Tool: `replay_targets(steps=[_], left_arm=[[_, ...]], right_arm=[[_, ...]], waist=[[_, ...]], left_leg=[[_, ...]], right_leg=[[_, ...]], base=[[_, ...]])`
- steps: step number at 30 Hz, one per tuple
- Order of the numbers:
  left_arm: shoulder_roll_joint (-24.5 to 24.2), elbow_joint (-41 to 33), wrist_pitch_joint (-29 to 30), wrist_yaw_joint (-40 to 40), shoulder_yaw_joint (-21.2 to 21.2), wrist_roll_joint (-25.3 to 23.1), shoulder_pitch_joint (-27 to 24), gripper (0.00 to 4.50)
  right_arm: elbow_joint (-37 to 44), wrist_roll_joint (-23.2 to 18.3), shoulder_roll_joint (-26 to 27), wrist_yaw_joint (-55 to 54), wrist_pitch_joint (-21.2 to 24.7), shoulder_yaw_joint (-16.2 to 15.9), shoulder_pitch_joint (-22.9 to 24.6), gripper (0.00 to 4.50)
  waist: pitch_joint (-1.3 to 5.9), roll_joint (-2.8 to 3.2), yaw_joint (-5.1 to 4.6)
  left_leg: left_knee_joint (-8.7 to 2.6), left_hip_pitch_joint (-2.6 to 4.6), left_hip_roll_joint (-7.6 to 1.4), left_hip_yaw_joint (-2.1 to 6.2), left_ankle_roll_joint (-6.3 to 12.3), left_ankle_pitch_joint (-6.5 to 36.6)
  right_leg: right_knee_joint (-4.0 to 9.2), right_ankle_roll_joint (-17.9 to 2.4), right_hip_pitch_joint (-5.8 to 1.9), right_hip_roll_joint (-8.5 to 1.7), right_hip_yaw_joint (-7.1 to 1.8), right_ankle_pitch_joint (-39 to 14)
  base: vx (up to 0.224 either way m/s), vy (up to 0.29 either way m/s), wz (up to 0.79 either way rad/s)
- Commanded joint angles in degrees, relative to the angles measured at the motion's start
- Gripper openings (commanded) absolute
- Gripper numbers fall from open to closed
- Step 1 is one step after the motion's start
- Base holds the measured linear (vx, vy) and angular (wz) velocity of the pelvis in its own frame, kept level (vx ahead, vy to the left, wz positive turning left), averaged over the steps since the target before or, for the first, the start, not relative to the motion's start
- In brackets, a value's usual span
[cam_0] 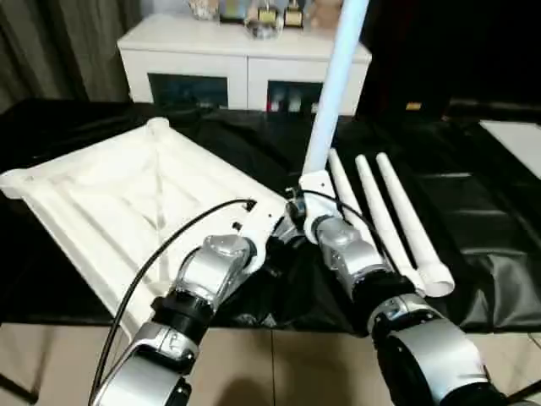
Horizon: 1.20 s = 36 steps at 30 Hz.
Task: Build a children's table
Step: Insert table leg to table base
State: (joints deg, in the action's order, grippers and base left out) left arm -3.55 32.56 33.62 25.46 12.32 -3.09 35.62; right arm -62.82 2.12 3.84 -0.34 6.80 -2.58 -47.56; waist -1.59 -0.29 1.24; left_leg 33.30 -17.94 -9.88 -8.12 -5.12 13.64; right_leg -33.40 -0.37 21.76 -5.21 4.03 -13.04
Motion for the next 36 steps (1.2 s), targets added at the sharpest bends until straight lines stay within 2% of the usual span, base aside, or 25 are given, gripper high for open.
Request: replay_targets(steps=[1, 2, 3, 4, 6, 8, 10, 11, 15, 17, 18, 19, 20, 22, 24, 26, 27, 29, 32, 33, 34, 35, 36], left_arm=[[-1.15, 0.66, -0.07, -2.18, -1.19, -0.84, 0.54, 0.0], [-1.43, 0.69, -0.11, -2.17, -1.26, -0.87, 0.56, 0.0], [-1.7, 0.64, -0.13, -1.96, -1.25, -0.89, 0.54, 0.0], [-1.73, 0.62, -0.12, -1.94, -1.25, -0.9, 0.54, 0.0], [-1.95, 0.41, 0.06, -1.72, -1.16, -0.91, 0.51, 0.0], [-2.18, 0.47, -0.01, -1.51, -1.12, -0.82, 0.55, 0.0], [-2.25, 0.55, -0.1, -1.45, -1.11, -0.78, 0.58, 0.0], [-2.36, 0.62, -0.21, -1.36, -1.09, -0.76, 0.63, 0.0], [-2.88, 0.54, -0.51, -1.0, -1.09, -0.55, 0.77, 0.0], [-3.07, 0.6, -0.6, -0.92, -1.09, -0.45, 0.86, 0.0], [-3.37, 0.91, -0.88, -0.8, -1.16, -0.31, 1.06, 0.0], [-3.46, 1.06, -1.0, -0.76, -1.19, -0.26, 1.15, 0.0], [-3.59, 1.25, -1.16, -0.69, -1.24, -0.2, 1.28, 0.0], [-3.82, 1.42, -1.35, -0.5, -1.33, -0.12, 1.48, 0.0], [-4.16, 1.65, -2.18, 0.02, -1.16, -0.1, 1.63, 0.0], [-4.94, 2.03, -3.67, 1.55, -0.77, -0.02, 1.79, 0.0], [-5.48, 2.22, -4.18, 2.28, -0.54, -0.05, 1.91, 0.0], [-6.67, 2.54, -6.91, 4.12, 0.54, -0.54, 2.06, 0.0], [-9.02, 2.73, -8.91, 8.25, 1.23, -0.23, 2.16, 0.0], [-10.13, 2.81, -9.85, 9.76, 1.68, -0.42, 2.14, 0.0], [-11.35, 2.85, -11.81, 11.22, 2.46, -0.98, 2.03, 0.0], [-12.41, 2.76, -13.62, 13.01, 3.03, -1.18, 1.81, 0.0], [-13.26, 2.46, -13.57, 14.16, 3.19, -1.16, 1.55, 0.0]], right_arm=[[-7.98, -1.57, 1.74, 0.91, 3.82, 0.94, 3.89, 2.48], [-8.28, -1.69, 1.84, 0.95, 3.44, 1.14, 3.58, 2.48], [-8.44, -2.0, 1.94, 0.99, 3.05, 1.53, 3.2, 2.48], [-8.46, -2.01, 1.95, 0.99, 3.0, 1.57, 3.15, 2.48], [-8.87, -1.94, 2.05, 0.95, 2.46, 2.1, 2.61, 2.48], [-9.1, -1.95, 2.15, 2.12, 0.88, 2.67, 1.88, 2.48], [-9.15, -2.06, 2.17, 2.83, 0.17, 2.94, 1.61, 2.48], [-9.03, -2.54, 2.18, 3.73, -0.44, 3.44, 1.27, 3.04], [-8.52, -2.66, 1.66, 4.61, -1.85, 4.05, -0.15, 3.38], [-8.34, -2.66, 1.61, 5.4, -2.46, 4.1, -0.68, 3.53], [-8.01, -2.75, 1.5, 6.52, -3.32, 4.31, -1.44, 3.65], [-7.9, -2.78, 1.45, 6.91, -3.63, 4.4, -1.71, 3.81], [-7.72, -2.74, 1.37, 7.56, -4.12, 4.49, -2.05, 3.92], [-7.18, -2.63, 1.14, 8.44, -4.67, 4.43, -2.42, 4.01], [-6.11, -2.61, 0.79, 10.03, -5.31, 4.17, -2.5, 4.26], [-4.53, -2.73, 0.26, 12.34, -5.77, 3.66, -1.99, 4.36], [-3.48, -2.67, -0.07, 13.56, -5.81, 3.38, -1.53, 4.45], [-1.55, -2.31, -0.73, 16.0, -6.07, 2.66, -0.52, 4.45], [4.71, -2.02, -3.28, 22.16, -5.22, 0.51, 3.05, 4.45], [7.39, -1.97, -4.55, 24.49, -4.63, -0.36, 4.6, 4.45], [9.65, -1.87, -5.75, 26.19, -4.18, -1.06, 5.95, 4.45], [11.51, -1.66, -6.9, 27.8, -3.96, -1.73, 7.1, 4.45], [13.32, -1.59, -7.95, 29.42, -3.52, -2.16, 8.21, 4.45]], waist=[[1.25, 0.62, -0.73], [1.26, 0.58, -0.57], [1.26, 0.57, -0.43], [1.06, 0.46, -0.49], [1.03, 0.52, -0.58], [1.06, 0.55, -0.59], [0.98, 0.55, -0.62], [0.9, 0.57, -0.65], [0.87, 0.64, -1.05], [0.83, 0.71, -1.22], [0.92, 0.51, -1.22], [1.04, 0.82, -1.11], [1.3, 0.72, -1.02], [1.33, 0.69, -0.78], [1.22, 0.69, -0.79], [1.15, 0.74, -0.79], [1.35, 0.92, -0.7], [1.42, 0.8, -0.63], [1.43, 1.01, -0.55], [1.36, 1.31, -0.34], [1.77, 1.54, -0.49], [1.81, 1.71, -0.34], [2.27, 1.76, -0.32]], left_leg=[[-6.22, -0.57, -2.31, 1.33, -0.44, 28.98], [-6.23, -0.49, -2.35, 1.1, -0.29, 27.66], [-6.11, -0.54, -2.4, 0.7, -0.2, 25.09], [-6.15, -0.71, -2.46, 0.45, -0.19, 24.62], [-6.26, -1.02, -2.47, 0.57, -0.34, 25.08], [-6.13, -0.79, -2.47, 0.46, -0.38, 24.92], [-6.21, -0.82, -2.48, 0.49, -0.35, 25.08], [-6.24, -0.83, -2.51, 0.51, -0.31, 25.46], [-6.36, -1.05, -2.58, 0.72, -0.27, 26.41], [-6.31, -0.91, -2.57, 0.74, -0.32, 27.23], [-6.18, -1.02, -2.47, 0.6, 0.14, 26.24], [-6.14, -1.09, -2.5, 0.6, 0.29, 25.13], [-6.03, -1.79, -2.6, 0.35, 0.69, 20.5], [-5.91, -1.97, -2.66, -0.02, 1.33, 17.13], [-5.81, -1.87, -2.68, -0.31, 1.62, 17.08], [-5.82, -1.86, -2.69, -0.25, 1.6, 18.16], [-5.8, -2.04, -2.72, -0.17, 1.64, 17.08], [-5.7, -2.32, -2.8, -0.31, 2.03, 14.21], [-5.51, -2.21, -2.93, -0.56, 2.77, 12.55], [-5.47, -2.2, -2.82, -0.69, 3.11, 12.35], [-5.25, -2.26, -2.93, -0.57, 3.23, 9.84], [-5.11, -2.27, -2.88, -0.76, 3.49, 8.6], [-4.58, -2.15, -2.92, -0.9, 4.24, 4.85]], right_leg=[[5.93, -3.51, -0.48, -3.1, -2.03, -26.83], [5.94, -4.1, -0.33, -3.14, -2.23, -25.45], [5.67, -5.59, -0.13, -3.16, -2.65, -22.5], [5.51, -6.54, -0.1, -3.01, -2.74, -21.75], [5.51, -6.33, -0.39, -3.15, -2.56, -23.96], [5.85, -5.93, -0.04, -3.27, -2.66, -25.31], [5.89, -5.85, -0.06, -3.21, -2.64, -25.81], [5.97, -5.7, 0.01, -3.23, -2.61, -26.42], [6.05, -5.45, -0.05, -3.28, -2.48, -27.3], [6.12, -5.52, 0.1, -3.25, -2.41, -27.9], [6.14, -5.69, 0.04, -3.33, -2.49, -27.98], [6.05, -5.99, -0.04, -3.46, -2.61, -27.34], [5.59, -7.48, -0.51, -3.51, -2.8, -22.6], [5.31, -8.73, -0.62, -3.44, -2.79, -19.46], [5.39, -9.44, -0.42, -3.36, -2.74, -20.15], [5.67, -8.83, -0.36, -3.44, -2.62, -23.3], [5.47, -8.66, -0.6, -3.5, -2.66, -22.59], [5.23, -9.4, -0.84, -3.49, -2.69, -19.09], [4.93, -11.06, -0.83, -3.4, -2.68, -16.84], [5.18, -11.04, -0.95, -3.24, -2.63, -16.67], [4.4, -12.27, -1.18, -3.15, -2.64, -13.06], [4.41, -12.7, -1.26, -3.16, -2.55, -11.07], [3.54, -14.48, -1.43, -3.19, -2.56, -5.25]], base=[[0.0, 0.0, 0.0], [0.0, 0.0, 0.0], [0.0, 0.0, 0.0], [0.0, 0.0, 0.0], [0.0, 0.0, 0.0], [0.0, 0.0, 0.0], [0.0, 0.0, 0.0], [0.0, 0.0, 0.0], [0.0, 0.0, 0.0], [0.0, 0.0, 0.0], [0.0, 0.0, 0.0], [0.0, 0.0, 0.0], [0.0, 0.0, 0.0], [0.0, 0.0, 0.0], [0.0, 0.0, 0.0], [0.0, 0.0, 0.0], [0.0, 0.0, 0.0], [0.0, 0.0, 0.0], [0.0, 0.0, 0.0], [0.0, 0.0, 0.0], [0.0, 0.0, 0.0], [0.06, -0.015, 0.04], [0.06, -0.015, 0.04]])
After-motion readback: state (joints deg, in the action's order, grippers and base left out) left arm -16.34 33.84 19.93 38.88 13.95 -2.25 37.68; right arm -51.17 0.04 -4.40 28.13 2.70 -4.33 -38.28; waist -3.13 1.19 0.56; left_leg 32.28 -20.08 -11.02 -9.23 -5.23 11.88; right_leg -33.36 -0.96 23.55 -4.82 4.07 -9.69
